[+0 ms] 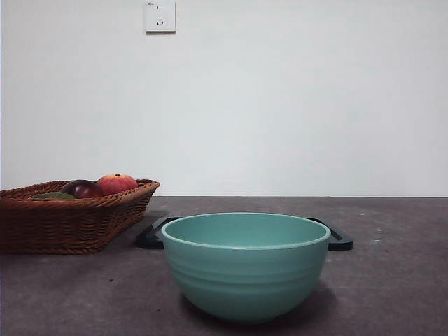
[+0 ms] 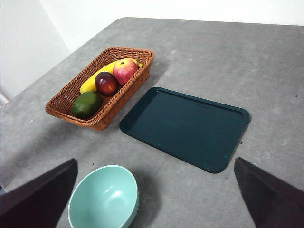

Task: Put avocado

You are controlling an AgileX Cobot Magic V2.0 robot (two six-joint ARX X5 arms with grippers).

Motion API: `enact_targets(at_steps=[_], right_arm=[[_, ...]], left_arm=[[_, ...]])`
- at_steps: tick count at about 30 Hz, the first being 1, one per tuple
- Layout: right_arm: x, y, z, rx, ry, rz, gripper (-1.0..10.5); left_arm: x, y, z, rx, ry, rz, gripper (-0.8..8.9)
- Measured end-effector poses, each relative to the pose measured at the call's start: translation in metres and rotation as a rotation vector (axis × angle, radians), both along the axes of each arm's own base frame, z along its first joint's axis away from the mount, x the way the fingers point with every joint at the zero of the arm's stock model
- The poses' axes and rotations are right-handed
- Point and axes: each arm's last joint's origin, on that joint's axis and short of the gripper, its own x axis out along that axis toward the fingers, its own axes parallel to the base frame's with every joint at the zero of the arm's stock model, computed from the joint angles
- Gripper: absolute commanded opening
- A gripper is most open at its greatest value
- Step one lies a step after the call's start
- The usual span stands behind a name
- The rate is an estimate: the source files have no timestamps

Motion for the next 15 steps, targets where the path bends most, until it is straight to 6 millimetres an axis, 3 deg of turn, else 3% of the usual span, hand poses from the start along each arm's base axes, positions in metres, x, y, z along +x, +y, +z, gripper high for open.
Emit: enact_targets(at_steps=[6,15], right_arm=[[0.000,0.000,0.000,0.001,0.001,0.000,5.5],[-0.001,0.002,0.000,0.004,0.006,0.023,5.5]], left_arm=[[0.021,-0.003,-0.003,0.014,0.096,0.001,5.90],[0.090,-0.009,-0.024,0.123,0.408,0.105,5.88]])
